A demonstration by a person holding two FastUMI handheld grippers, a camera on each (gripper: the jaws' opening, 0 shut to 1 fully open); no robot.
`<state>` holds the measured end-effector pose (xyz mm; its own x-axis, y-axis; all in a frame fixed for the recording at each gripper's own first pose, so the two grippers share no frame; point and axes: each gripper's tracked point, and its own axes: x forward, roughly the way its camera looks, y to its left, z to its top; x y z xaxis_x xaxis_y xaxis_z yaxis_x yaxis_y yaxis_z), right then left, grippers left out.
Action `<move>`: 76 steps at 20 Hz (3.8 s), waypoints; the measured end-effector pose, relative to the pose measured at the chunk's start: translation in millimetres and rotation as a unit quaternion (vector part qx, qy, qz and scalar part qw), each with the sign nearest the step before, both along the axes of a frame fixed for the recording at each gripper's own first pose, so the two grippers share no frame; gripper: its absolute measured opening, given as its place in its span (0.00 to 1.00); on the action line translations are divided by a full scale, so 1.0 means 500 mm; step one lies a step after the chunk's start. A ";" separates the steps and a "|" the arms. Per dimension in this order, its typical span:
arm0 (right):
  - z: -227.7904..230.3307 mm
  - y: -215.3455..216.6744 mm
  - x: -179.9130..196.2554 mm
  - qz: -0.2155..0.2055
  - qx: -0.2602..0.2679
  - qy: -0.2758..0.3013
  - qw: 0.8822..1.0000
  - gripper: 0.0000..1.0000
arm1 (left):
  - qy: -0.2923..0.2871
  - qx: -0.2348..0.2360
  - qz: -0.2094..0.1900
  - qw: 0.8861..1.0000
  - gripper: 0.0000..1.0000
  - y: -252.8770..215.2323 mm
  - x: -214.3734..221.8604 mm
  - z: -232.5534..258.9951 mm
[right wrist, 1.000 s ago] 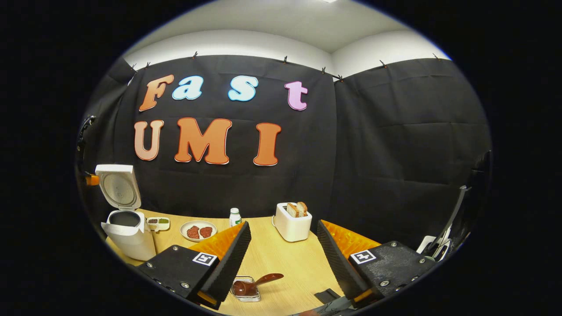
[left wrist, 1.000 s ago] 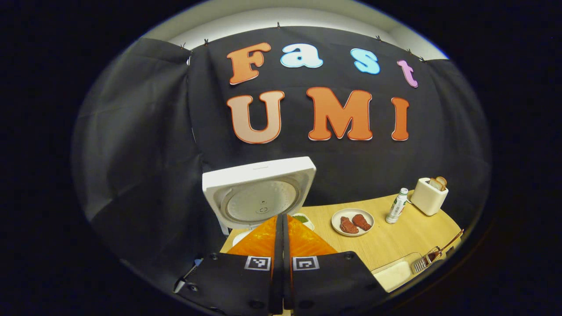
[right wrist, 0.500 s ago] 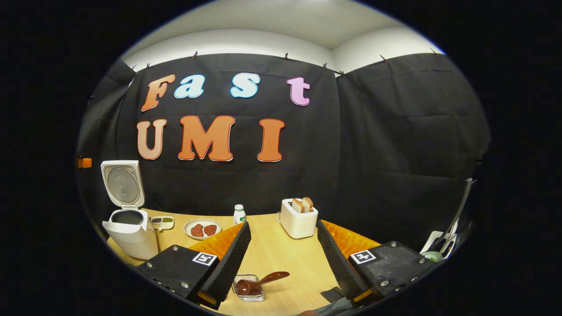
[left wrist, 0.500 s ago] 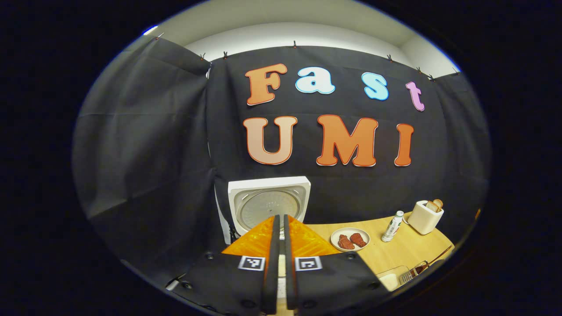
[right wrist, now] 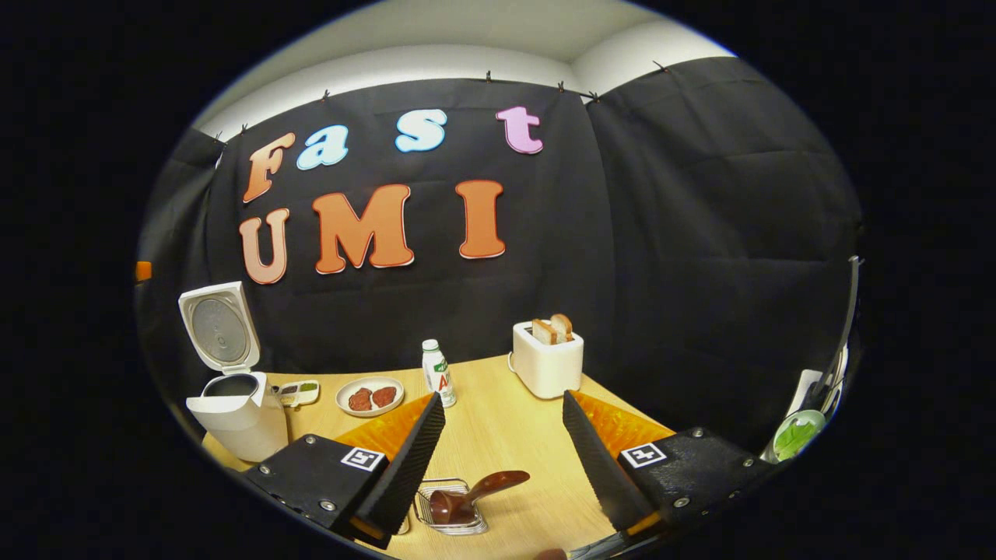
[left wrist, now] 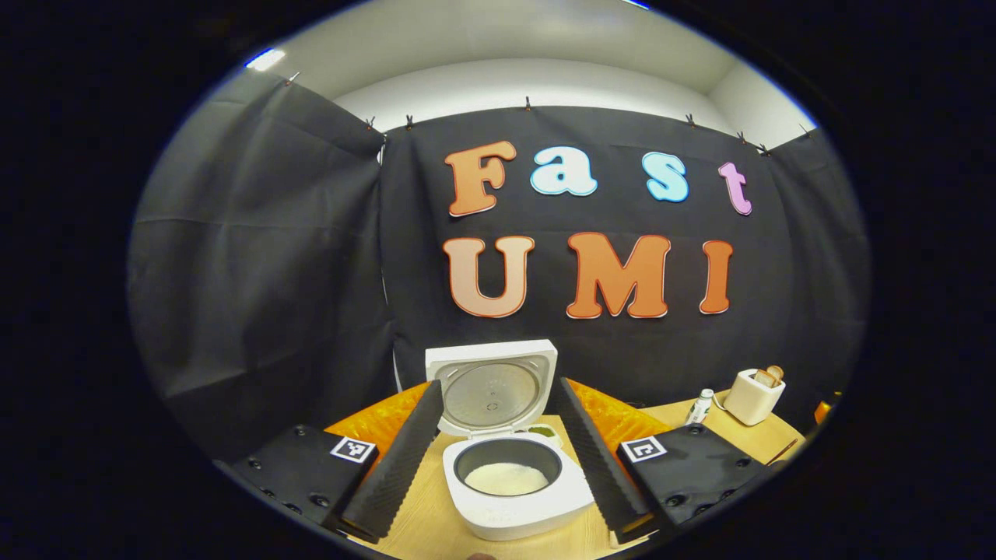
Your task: Close the left gripper, press the button to open the rice cooker; take a wooden spoon from the chopstick holder with the right hand, scoop a spoonful of rice and pour it into the rice cooker, then put the wooden spoon back into the chopstick holder.
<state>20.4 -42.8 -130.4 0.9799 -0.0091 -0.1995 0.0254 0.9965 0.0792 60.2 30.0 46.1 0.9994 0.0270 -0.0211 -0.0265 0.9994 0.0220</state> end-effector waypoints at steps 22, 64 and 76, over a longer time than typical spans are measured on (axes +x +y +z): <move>-0.281 0.089 0.029 0.056 0.205 0.153 0.965 0.93 | 0.020 0.033 0.129 0.991 0.99 0.095 -0.066 -0.032; -0.033 0.372 0.011 0.170 0.010 0.092 0.981 0.09 | 0.011 0.021 0.108 0.994 0.99 0.206 -0.074 -0.045; -0.183 0.473 0.022 0.214 -0.181 0.080 0.957 0.09 | 0.034 0.027 0.110 0.993 0.99 0.228 -0.065 -0.086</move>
<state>31.4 193.7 -222.0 0.8666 0.2893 -0.4066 -0.4082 0.8796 -0.2442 27.7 144.1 2.9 0.9656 0.2473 -0.0809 -0.2406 0.9670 0.0844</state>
